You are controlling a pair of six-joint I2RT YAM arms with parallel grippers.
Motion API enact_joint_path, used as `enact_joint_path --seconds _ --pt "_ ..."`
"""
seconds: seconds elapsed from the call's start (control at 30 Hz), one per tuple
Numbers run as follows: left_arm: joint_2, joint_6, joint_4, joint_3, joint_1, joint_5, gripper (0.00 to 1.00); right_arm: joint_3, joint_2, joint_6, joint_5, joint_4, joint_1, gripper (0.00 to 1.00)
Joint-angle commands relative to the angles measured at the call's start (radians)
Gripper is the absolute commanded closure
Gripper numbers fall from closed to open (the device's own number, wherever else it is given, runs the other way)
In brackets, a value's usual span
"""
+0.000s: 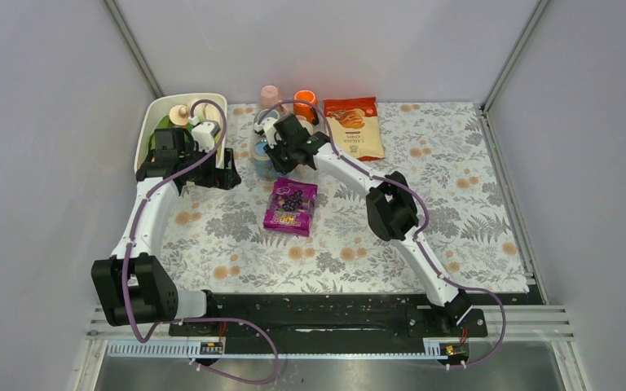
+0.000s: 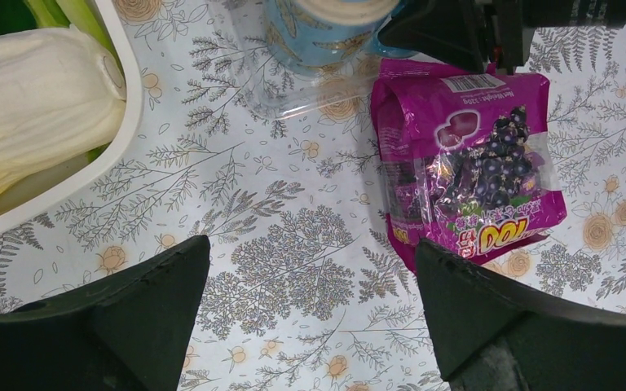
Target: Turn the mug right side up
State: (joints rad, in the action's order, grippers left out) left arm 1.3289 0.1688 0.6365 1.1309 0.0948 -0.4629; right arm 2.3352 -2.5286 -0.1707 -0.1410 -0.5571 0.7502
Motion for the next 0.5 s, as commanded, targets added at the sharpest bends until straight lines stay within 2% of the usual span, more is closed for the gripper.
enact_joint_path --seconds 0.0,0.17,0.3,0.37,0.47 --pt "-0.004 0.024 -0.014 0.026 0.002 -0.03 0.01 0.056 0.017 -0.009 0.029 -0.047 0.024 0.99" --pt "-0.004 0.03 0.019 0.056 0.017 -0.085 0.01 0.043 0.103 0.085 -0.077 0.031 0.023 1.0" --pt "0.006 -0.009 0.077 0.144 0.044 -0.085 0.04 0.013 0.22 0.246 -0.14 0.164 0.023 1.0" --pt "-0.01 -0.024 0.084 0.176 0.045 -0.064 0.04 -0.075 0.304 0.348 -0.172 0.297 0.023 1.0" --pt "-0.041 -0.059 0.085 0.22 0.044 -0.119 0.03 -0.275 0.448 0.526 -0.17 0.564 0.024 1.0"
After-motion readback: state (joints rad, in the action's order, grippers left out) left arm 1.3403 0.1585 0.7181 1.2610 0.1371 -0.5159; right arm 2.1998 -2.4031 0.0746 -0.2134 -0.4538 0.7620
